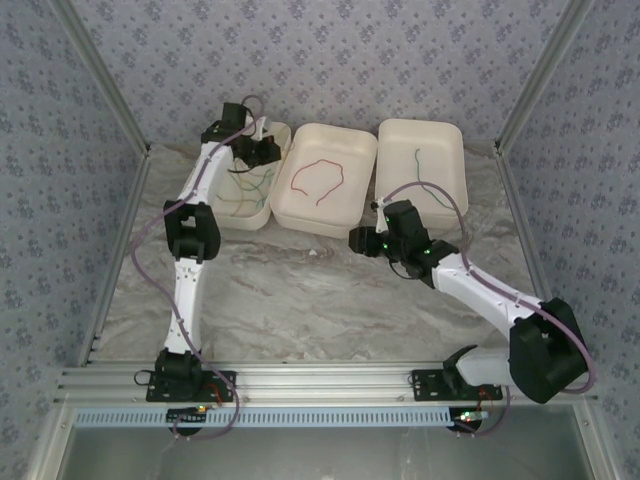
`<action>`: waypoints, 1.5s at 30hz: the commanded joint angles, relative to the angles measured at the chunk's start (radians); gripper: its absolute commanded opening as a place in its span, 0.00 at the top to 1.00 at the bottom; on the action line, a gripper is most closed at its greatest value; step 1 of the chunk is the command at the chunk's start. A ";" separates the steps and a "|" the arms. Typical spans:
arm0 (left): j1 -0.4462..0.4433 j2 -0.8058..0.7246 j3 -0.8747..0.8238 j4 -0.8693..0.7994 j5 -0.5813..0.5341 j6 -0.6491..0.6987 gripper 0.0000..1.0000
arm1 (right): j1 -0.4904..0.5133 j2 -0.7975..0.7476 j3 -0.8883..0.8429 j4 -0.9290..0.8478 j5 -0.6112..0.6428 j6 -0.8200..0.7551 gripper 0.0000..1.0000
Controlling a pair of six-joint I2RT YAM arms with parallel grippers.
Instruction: Untangle the cables
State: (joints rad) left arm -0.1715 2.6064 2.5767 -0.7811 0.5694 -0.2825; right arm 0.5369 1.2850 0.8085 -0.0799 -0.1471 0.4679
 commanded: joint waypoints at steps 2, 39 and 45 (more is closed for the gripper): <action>0.006 -0.045 0.014 0.059 0.051 -0.034 0.95 | -0.001 -0.027 0.026 -0.021 -0.006 0.005 0.55; 0.060 -0.137 -0.058 -0.049 -0.323 -0.212 0.01 | 0.008 -0.309 -0.079 -0.108 0.202 -0.035 0.49; 0.066 -0.540 -0.602 0.359 -0.339 -0.289 0.01 | -0.120 -0.473 -0.097 -0.230 0.247 -0.075 0.01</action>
State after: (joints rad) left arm -0.1165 2.2963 2.1311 -0.6495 0.2569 -0.5278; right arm 0.4675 0.8619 0.7250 -0.2192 0.0448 0.4202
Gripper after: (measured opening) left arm 0.991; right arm 0.975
